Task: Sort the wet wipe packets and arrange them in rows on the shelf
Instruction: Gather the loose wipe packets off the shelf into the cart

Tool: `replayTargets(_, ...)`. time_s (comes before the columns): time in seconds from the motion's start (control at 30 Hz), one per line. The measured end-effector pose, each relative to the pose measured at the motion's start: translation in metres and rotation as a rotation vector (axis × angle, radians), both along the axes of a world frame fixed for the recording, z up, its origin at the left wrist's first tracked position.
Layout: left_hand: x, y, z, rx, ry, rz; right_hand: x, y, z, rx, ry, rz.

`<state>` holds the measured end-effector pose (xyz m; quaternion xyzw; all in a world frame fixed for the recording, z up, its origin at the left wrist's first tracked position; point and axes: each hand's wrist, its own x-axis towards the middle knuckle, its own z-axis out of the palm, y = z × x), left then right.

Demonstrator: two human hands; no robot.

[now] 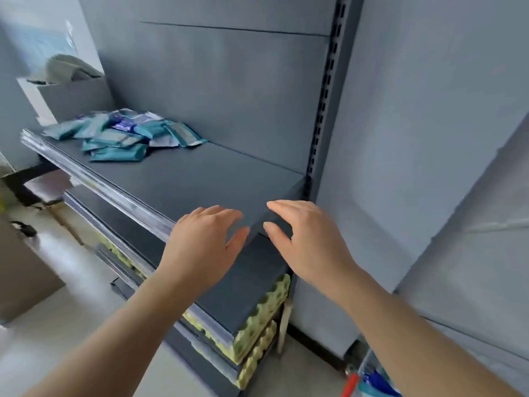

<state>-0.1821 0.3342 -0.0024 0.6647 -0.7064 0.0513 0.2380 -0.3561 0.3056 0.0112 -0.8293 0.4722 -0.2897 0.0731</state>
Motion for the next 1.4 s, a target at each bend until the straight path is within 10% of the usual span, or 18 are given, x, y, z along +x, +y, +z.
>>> replayTargets(0.6,0.305,-0.136,0.039,0.091,0.096,0.114,0.273,-0.131,0.046,0.13,0.035,-0.108)
replayTargets(1.4,0.445,-0.433,0.011,0.427,0.177,-0.003,0.374,-0.354,-0.018,0.297,-0.051,-0.649)
